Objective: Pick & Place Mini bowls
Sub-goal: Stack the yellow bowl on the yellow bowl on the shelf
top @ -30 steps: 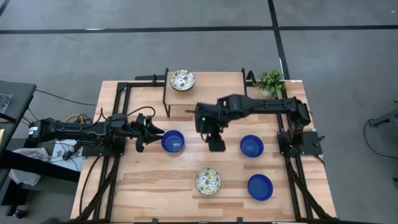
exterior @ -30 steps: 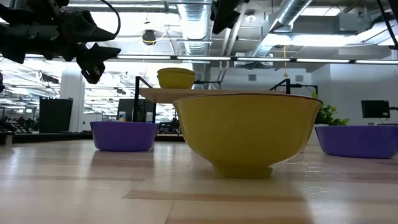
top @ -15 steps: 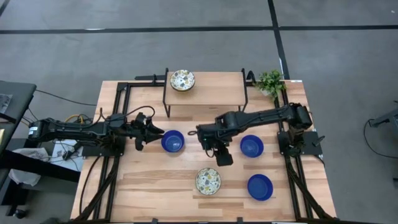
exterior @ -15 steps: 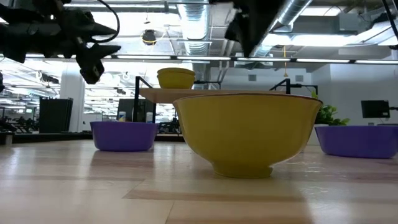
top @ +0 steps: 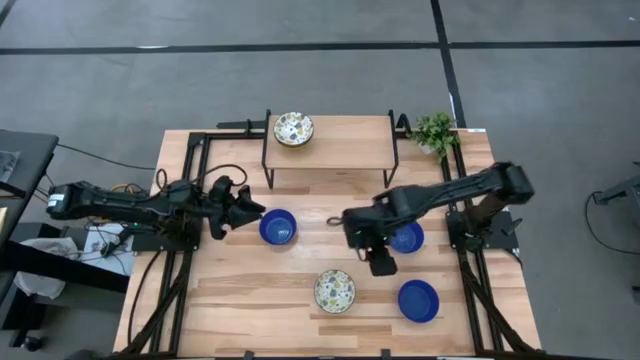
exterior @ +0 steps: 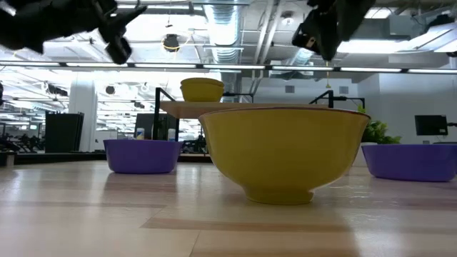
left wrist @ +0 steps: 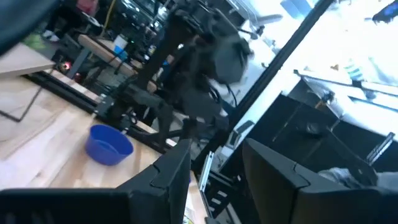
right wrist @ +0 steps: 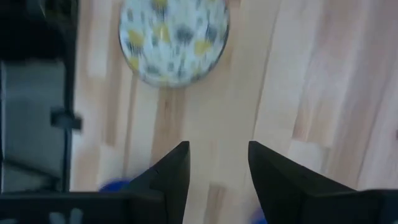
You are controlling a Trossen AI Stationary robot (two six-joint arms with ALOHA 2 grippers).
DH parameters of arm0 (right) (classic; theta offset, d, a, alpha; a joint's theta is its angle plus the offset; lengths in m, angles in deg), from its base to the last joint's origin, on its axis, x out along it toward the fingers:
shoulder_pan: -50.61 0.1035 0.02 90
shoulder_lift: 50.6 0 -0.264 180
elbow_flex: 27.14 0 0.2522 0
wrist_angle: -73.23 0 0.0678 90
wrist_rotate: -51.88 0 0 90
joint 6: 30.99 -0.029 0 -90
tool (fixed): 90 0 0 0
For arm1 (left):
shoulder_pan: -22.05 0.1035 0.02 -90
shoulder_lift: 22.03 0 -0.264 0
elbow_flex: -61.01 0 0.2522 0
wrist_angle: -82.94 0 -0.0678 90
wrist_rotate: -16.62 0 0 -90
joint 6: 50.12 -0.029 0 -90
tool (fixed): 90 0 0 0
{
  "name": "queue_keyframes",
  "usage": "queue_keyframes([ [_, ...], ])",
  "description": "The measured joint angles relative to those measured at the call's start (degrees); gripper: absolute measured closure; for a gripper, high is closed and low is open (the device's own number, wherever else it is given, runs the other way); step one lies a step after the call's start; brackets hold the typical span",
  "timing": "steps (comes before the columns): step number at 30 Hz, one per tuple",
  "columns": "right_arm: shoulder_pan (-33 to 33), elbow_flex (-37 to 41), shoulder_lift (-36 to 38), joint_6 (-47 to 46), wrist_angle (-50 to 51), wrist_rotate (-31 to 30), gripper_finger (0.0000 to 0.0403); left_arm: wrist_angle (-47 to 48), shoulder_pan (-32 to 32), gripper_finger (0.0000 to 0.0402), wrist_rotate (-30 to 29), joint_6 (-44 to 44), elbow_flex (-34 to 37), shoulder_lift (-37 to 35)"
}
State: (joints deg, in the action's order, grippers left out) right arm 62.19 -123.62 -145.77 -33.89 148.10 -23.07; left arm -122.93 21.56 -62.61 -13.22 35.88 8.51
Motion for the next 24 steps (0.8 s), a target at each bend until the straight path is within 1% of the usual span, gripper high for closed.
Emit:
queue_keyframes([
  [4,-0.4,7.7,8.0,-3.9,-9.2,-0.2,0.0254,0.1,-3.1,0.0257,0.0,-2.4,-6.5,8.2],
  [8,-0.5,15.3,15.0,-7.1,-16.2,-0.4,0.0254,0.3,-6.6,0.0257,0.0,-4.0,-14.0,18.2],
  [13,-0.9,24.2,23.2,-10.6,-25.3,-3.8,0.0255,2.3,-10.8,0.0257,0.0,-4.9,-22.9,29.3],
  [18,-1.7,31.3,31.3,-12.5,-34.1,-4.7,0.0252,7.9,-13.6,0.0257,0.0,-4.7,-30.1,36.1],
  [24,-3.1,36.8,39.1,-13.9,-42.6,-4.8,0.0250,15.6,-15.6,0.0257,-0.4,-4.5,-36.9,41.5],
])
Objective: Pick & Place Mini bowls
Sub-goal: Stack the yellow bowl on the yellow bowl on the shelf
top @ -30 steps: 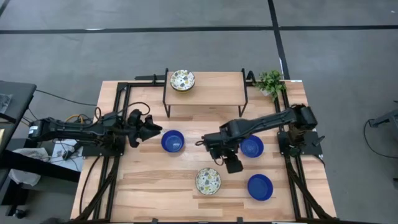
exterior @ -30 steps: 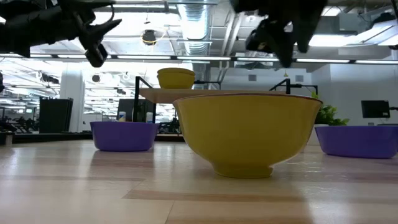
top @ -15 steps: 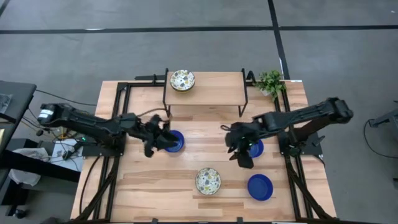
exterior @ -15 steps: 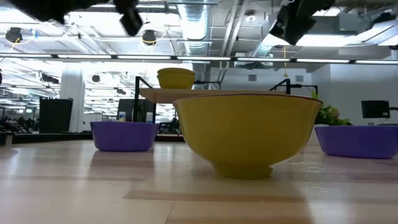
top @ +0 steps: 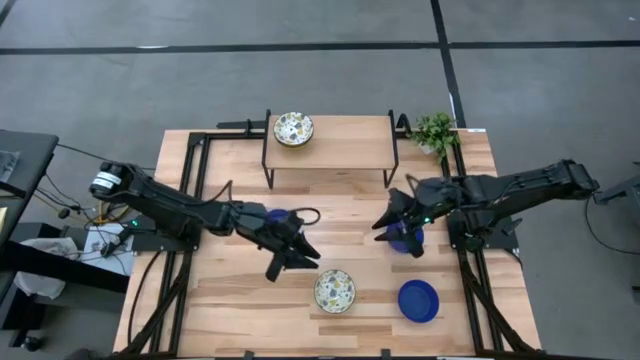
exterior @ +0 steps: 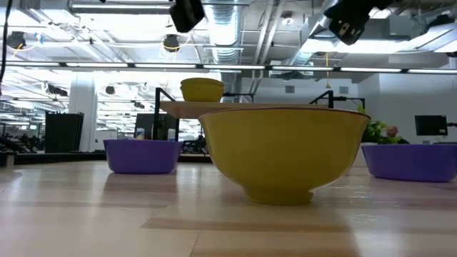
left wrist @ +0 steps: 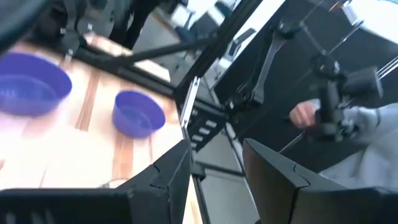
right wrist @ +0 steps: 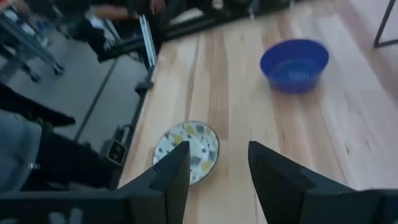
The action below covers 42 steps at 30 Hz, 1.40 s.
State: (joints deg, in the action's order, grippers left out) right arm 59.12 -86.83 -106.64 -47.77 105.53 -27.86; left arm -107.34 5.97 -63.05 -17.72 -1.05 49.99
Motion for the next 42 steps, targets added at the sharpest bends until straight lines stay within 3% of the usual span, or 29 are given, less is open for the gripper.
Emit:
queue_keyframes([
  [7,-0.8,1.9,4.4,-0.3,-3.5,-1.3,0.0255,0.7,-0.1,0.0257,0.3,-0.2,-0.2,1.9],
  [13,-1.6,1.9,5.5,-3.6,-3.3,-2.3,0.0252,0.6,1.8,0.0257,-0.4,5.1,-0.2,1.3],
  [17,-1.5,1.9,5.5,-3.7,-4.1,-3.2,0.0250,5.4,0.1,0.0257,-2.3,1.1,-1.7,1.0],
  [25,-1.5,1.9,5.5,-3.8,-4.5,-4.8,0.0255,29.8,-6.4,0.0257,-10.1,-10.9,-13.5,1.5],
  [31,-1.5,1.9,5.5,-3.8,-4.5,-6.4,0.0250,31.7,-10.4,0.0257,-12.7,-21.3,-18.4,4.0],
  [39,-1.5,1.9,5.5,-3.8,-4.0,-6.2,0.0255,33.4,-14.1,0.0257,-12.8,-36.3,-21.0,16.2],
  [42,-1.5,1.9,5.5,-3.8,-3.9,-6.1,0.0256,33.8,-14.3,0.0257,-12.8,-38.1,-21.1,19.3],
])
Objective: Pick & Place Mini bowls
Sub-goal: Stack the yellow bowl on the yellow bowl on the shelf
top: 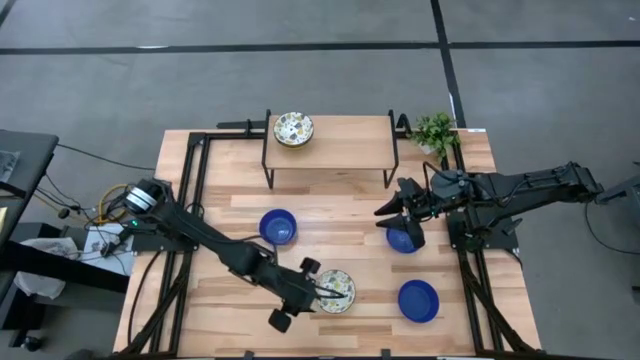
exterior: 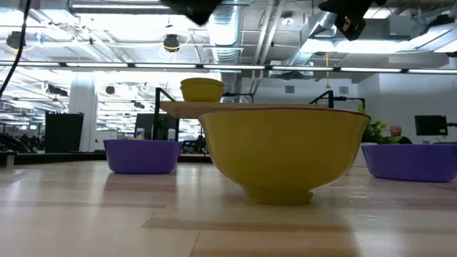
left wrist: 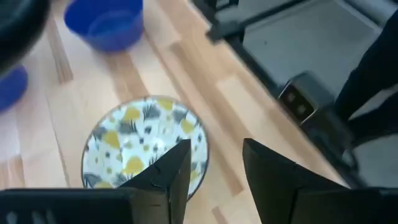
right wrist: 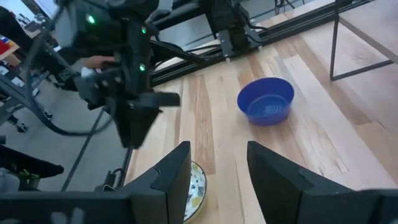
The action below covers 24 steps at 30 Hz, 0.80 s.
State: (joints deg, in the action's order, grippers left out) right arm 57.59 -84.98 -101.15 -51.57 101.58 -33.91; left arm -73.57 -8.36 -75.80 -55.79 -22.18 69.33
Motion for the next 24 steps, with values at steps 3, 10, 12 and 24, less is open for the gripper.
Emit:
queue_keyframes([
  [3,0.0,0.0,0.0,0.0,0.0,0.1,0.0257,0.1,0.8,0.0257,-0.6,-1.8,0.0,1.0],
  [10,0.0,0.0,0.0,0.0,0.0,0.1,0.0256,2.2,1.5,0.0257,-0.6,-6.2,-0.1,1.0],
  [12,0.0,0.0,0.0,0.0,0.0,0.1,0.0257,2.3,1.5,0.0257,-0.6,-8.9,0.7,1.0],
  [24,0.0,0.0,0.0,0.0,0.3,0.3,0.0257,2.4,1.6,0.0257,-0.7,-15.5,2.0,6.5],
])
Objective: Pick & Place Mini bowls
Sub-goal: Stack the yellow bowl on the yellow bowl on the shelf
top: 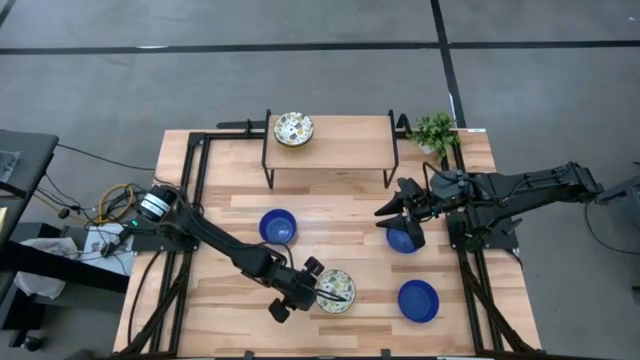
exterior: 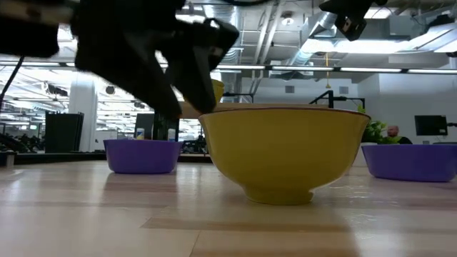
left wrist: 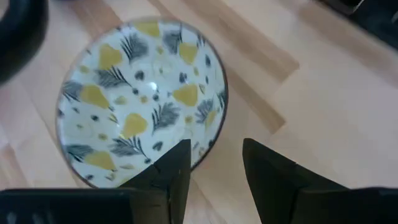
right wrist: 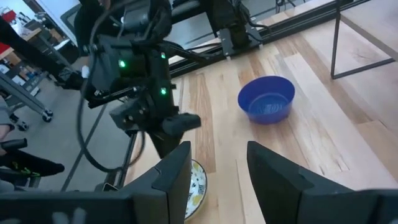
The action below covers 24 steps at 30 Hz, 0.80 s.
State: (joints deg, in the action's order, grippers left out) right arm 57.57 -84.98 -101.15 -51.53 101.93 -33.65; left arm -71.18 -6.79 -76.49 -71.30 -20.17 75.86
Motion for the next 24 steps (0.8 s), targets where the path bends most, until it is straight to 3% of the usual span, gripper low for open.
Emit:
queue_keyframes([
  [6,0.0,0.0,0.0,0.1,0.0,0.0,0.0261,-2.6,0.1,0.0257,-4.8,-0.1,0.0,0.6],
  [24,0.0,0.0,0.0,0.0,0.0,0.0,0.0264,-6.0,1.1,0.0257,-4.1,0.4,0.1,5.4],
])
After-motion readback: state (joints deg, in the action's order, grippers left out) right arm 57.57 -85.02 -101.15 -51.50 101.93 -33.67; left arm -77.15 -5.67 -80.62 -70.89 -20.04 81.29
